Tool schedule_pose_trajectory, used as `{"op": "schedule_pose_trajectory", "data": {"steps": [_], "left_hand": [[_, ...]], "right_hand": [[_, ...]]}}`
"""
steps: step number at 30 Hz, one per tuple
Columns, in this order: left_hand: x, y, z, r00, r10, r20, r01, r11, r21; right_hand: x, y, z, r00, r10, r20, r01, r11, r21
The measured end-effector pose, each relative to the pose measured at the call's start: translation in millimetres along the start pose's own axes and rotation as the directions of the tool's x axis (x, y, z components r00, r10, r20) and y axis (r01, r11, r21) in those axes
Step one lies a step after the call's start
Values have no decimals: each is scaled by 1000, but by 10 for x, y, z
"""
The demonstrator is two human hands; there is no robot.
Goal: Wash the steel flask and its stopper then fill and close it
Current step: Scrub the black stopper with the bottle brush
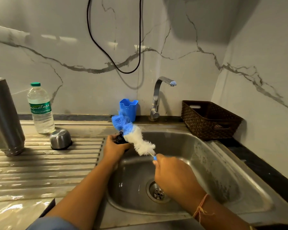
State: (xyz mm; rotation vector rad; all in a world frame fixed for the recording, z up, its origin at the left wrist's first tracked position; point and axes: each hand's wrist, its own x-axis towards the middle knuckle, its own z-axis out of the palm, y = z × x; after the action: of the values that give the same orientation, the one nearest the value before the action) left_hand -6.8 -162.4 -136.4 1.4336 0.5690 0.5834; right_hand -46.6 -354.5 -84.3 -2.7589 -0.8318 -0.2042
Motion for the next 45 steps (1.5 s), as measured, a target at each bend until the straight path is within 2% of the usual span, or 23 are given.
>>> {"op": "schedule_pose_trajectory", "data": {"steps": [2,7,9,11,13,15,18,19,21,22,24,26,28,31,33,37,42,45], "left_hand": [[-18,-20,43,999,22,42,-23,1000,17],[-124,16,87,950,229,213,-251,965,81],[-123,17,88,949,242,202,-262,962,82],[-105,21,82,974,199,109,-209,973,95],[-82,52,59,998,65,23,-64,997,-39],[-65,69,50,997,-61,52,71,971,-228],[-57,13,74,981,-139,138,172,947,-272],[-67,-7,77,983,-111,144,140,967,-213],[-84,-14,71,988,54,148,-55,998,6],[-94,-3,63,977,130,169,-140,989,50],[-126,22,75,945,222,240,-235,971,28],[-177,32,114,922,248,297,-266,964,21],[-204,43,128,925,229,304,-226,973,-47],[-177,89,54,941,125,313,-50,970,-238],[-155,129,13,947,72,314,29,952,-305],[-166,146,53,942,13,334,115,926,-360],[-198,221,42,907,-60,416,261,856,-446],[-202,227,30,904,-74,421,276,853,-443]], "right_hand": [[26,8,-31,1000,11,-19,-11,1000,7],[183,69,-158,998,57,-38,-55,997,60],[188,61,-154,998,53,-33,-50,996,71],[155,43,-107,999,29,-23,-27,998,59],[103,23,-37,1000,-6,-15,6,1000,28],[59,19,29,999,-35,-20,34,999,-16],[28,6,68,999,-44,-17,42,991,-127],[24,-1,66,999,-45,-19,41,986,-160],[29,1,15,998,-41,-50,30,981,-192],[50,14,-25,997,-33,-69,20,982,-185],[123,49,-117,996,-2,-85,-8,992,-125],[208,86,-177,996,48,-73,-52,998,-48],[295,122,-180,993,100,-61,-100,995,11],[416,213,-127,982,174,-76,-168,983,76],[467,291,-76,973,208,-95,-195,972,131],[467,414,77,965,244,-96,-220,952,212],[428,489,174,970,238,-40,-226,955,193],[416,508,192,971,240,-24,-230,952,203]]}}
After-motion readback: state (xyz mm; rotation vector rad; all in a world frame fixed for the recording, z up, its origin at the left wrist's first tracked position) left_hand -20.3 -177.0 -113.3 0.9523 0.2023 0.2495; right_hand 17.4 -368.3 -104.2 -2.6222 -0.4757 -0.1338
